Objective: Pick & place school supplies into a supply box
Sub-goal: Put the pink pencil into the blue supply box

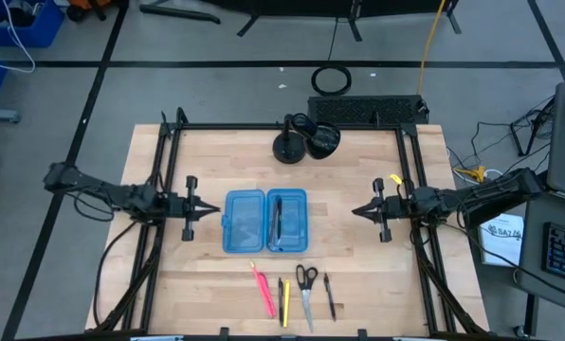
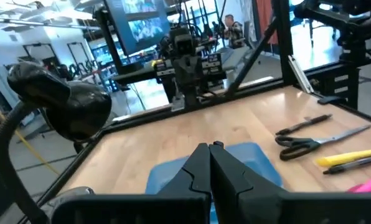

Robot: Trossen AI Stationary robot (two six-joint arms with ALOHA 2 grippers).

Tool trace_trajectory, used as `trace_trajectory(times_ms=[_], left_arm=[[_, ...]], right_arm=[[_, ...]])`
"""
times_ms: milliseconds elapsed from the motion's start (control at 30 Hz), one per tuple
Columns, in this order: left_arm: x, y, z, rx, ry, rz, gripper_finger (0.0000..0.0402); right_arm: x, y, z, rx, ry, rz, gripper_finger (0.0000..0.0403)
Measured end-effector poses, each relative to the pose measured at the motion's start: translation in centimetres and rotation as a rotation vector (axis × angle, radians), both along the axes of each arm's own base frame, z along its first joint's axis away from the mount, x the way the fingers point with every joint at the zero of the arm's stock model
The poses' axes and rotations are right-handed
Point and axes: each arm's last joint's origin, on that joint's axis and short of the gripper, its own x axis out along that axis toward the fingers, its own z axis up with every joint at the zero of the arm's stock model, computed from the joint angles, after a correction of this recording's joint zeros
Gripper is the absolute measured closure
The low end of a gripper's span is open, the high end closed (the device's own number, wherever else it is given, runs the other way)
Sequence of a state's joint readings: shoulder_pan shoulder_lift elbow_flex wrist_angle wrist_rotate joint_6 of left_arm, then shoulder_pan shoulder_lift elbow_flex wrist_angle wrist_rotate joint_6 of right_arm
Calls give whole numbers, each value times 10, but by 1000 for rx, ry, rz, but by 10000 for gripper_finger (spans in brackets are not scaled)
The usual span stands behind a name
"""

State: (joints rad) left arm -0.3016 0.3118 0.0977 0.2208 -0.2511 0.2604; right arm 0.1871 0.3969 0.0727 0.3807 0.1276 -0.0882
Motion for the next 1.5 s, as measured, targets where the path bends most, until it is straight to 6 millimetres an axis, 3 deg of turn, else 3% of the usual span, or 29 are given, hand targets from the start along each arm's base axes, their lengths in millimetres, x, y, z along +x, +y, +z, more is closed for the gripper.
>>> trace_trajectory(times_ms=[467,800,1000,1167,1267,1400,1500], left_arm=[[-9,0,3,15,-10,16,400],[-5,4,-3,-378,40,197,378],[2,3,-13,-502,107,272,387],[21,-4,-19,-529,245,345,397],[41,-14,-6,-471,325,352,399],[79,-33,40,-359,454,383,399],[102,-51,68,-367,553,453,399]], right_arm=[[-3,-7,7,26,-67,-111,403],[-2,-8,4,-54,-38,-124,403],[-2,-8,3,-50,-27,-123,403],[-2,-8,4,-43,-45,-124,403],[-2,-8,4,-43,-48,-124,403],[-2,-8,7,-54,-73,-125,403],[-2,-8,8,-90,-90,-127,403]])
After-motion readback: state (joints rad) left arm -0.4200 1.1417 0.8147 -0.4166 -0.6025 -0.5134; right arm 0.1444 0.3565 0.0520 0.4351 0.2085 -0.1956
